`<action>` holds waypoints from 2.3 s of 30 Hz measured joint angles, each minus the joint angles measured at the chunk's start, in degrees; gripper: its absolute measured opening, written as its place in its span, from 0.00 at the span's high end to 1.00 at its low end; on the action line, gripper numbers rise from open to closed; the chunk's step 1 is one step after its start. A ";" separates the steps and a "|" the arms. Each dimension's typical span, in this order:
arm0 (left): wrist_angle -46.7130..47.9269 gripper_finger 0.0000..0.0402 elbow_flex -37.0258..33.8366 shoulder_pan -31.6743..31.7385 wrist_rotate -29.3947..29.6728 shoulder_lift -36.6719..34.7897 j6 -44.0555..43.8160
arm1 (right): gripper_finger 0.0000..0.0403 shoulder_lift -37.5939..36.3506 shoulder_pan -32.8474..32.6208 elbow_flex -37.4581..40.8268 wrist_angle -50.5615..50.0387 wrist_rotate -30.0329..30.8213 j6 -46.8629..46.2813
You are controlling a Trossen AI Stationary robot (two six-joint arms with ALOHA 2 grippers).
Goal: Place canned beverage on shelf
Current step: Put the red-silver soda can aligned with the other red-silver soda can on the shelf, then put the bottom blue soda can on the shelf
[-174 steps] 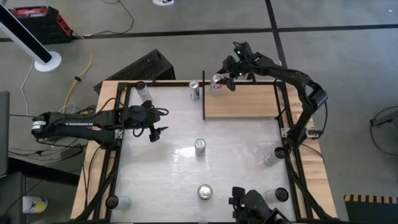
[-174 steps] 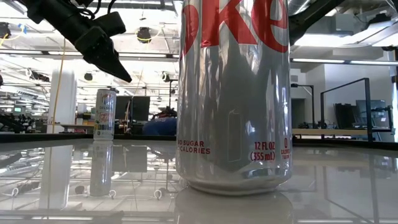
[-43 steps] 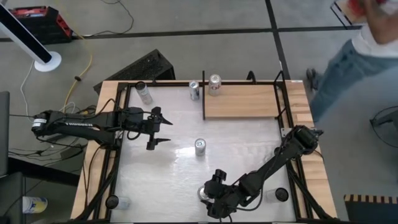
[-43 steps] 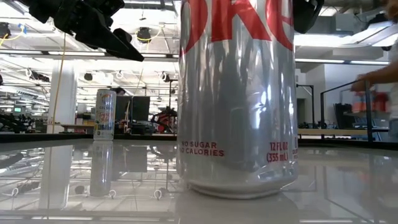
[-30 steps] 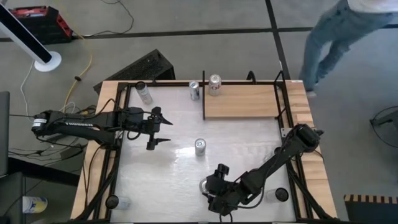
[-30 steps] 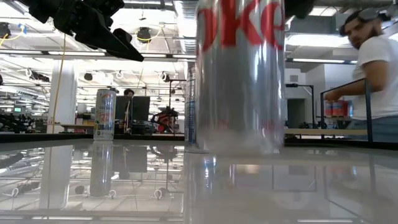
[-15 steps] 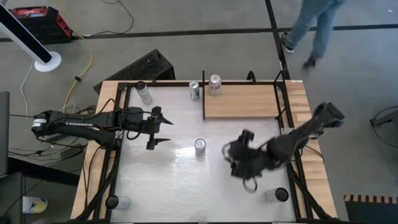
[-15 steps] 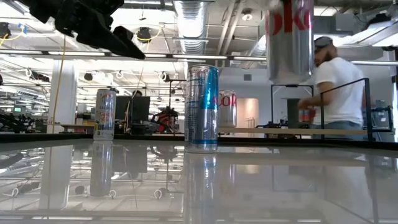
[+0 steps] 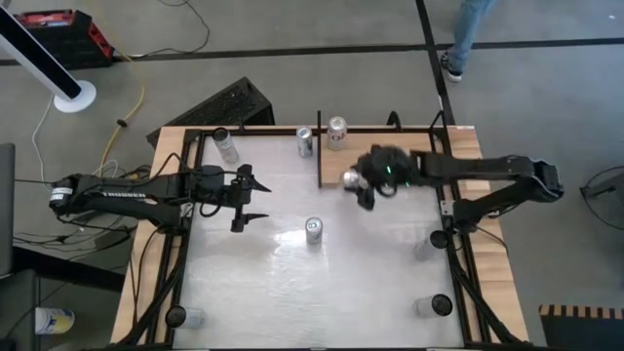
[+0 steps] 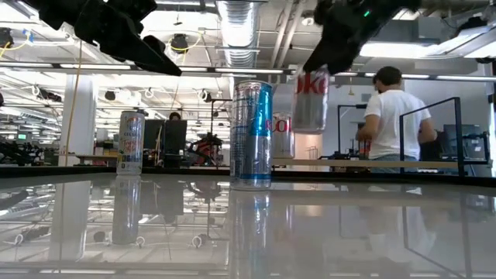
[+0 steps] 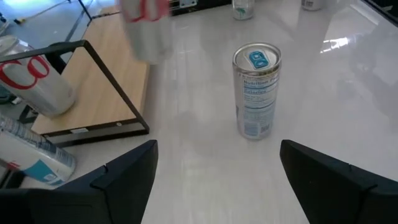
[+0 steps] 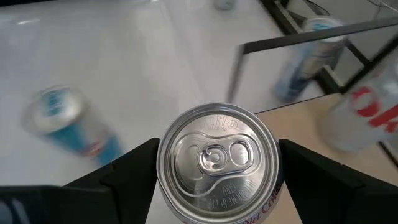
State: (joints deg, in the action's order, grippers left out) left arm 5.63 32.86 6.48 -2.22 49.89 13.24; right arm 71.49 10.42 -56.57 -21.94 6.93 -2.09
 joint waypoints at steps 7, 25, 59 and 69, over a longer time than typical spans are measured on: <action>-1.98 0.20 0.00 0.00 0.00 0.00 -0.11 | 0.19 7.17 10.63 -3.83 2.79 -9.82 6.03; -2.13 0.20 0.00 0.00 0.02 0.00 1.26 | 0.19 17.93 20.08 -9.69 2.01 -22.15 7.98; -1.56 0.20 0.00 -0.02 0.02 -0.02 0.71 | 0.08 12.15 21.37 -13.58 -0.30 -21.93 6.41; -5.15 0.20 0.00 -0.02 -4.26 1.12 -1.95 | 0.08 0.23 10.50 -18.13 -21.60 -21.92 -4.07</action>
State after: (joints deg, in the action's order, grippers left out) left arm 0.49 32.86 6.46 -6.48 51.01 11.29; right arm 71.72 20.92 -74.70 -43.55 -14.99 -6.15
